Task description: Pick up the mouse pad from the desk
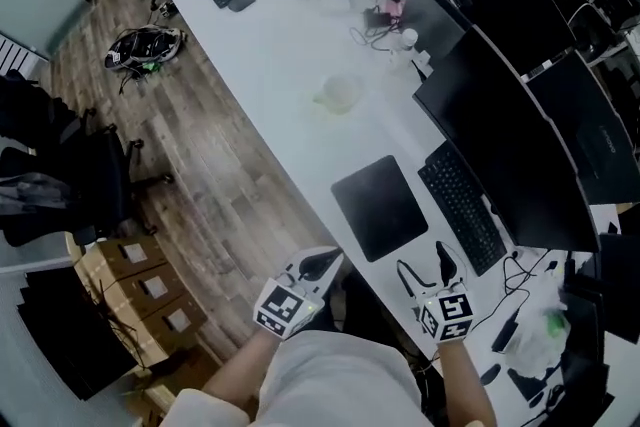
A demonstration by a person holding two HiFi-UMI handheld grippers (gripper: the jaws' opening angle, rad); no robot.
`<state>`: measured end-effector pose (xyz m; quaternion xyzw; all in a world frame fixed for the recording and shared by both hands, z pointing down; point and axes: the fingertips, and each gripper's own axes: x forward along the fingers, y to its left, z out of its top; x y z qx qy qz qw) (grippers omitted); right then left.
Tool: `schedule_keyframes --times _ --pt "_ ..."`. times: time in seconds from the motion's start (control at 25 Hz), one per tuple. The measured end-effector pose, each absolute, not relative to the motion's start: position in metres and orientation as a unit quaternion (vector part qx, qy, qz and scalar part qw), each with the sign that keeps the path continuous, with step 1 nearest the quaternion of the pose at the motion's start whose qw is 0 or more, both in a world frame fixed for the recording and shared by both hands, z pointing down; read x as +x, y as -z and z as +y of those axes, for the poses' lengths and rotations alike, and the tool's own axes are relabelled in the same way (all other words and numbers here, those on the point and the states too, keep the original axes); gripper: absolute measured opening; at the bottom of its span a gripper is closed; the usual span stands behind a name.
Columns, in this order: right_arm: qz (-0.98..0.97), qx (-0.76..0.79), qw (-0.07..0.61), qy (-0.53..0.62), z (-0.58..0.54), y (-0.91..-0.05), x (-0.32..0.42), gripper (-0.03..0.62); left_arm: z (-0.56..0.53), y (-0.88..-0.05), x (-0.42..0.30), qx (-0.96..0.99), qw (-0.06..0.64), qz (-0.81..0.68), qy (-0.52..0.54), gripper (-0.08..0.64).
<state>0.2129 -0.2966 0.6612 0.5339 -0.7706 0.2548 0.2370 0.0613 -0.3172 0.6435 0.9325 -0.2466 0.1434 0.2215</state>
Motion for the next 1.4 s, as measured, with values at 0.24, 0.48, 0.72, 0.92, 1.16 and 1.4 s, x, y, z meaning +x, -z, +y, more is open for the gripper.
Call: schedule_keyframes --times 0.24,0.48,0.72,0.92,1.16,1.4 --pt "-0.779 0.494 0.279 -0.269 -0.318 -0.719 0.222 0.408 -0.323 -0.678 0.086 0.922 0.245 -0.257 -0.154 0.017" --pt "-0.771 0.467 0.327 -0.283 -0.336 -0.780 0.231 0.425 -0.323 -0.717 0.095 0.912 0.263 -0.263 -0.175 0.017" --pt "-0.758 0.446 0.355 -0.318 -0.343 -0.835 0.238 0.470 -0.327 -0.752 0.099 0.903 0.278 -0.267 -0.190 0.017" --pt "-0.746 0.426 0.395 -0.324 -0.344 -0.874 0.244 0.491 -0.329 -0.769 0.098 0.895 0.290 -0.275 -0.197 0.017" --pt "-0.735 0.407 0.427 -0.334 -0.343 -0.906 0.243 0.538 -0.328 -0.783 0.094 0.888 0.302 -0.282 -0.203 0.017" --pt "-0.729 0.408 0.450 -0.316 -0.344 -0.917 0.244 0.574 -0.327 -0.789 0.090 0.883 0.308 -0.288 -0.207 0.017"
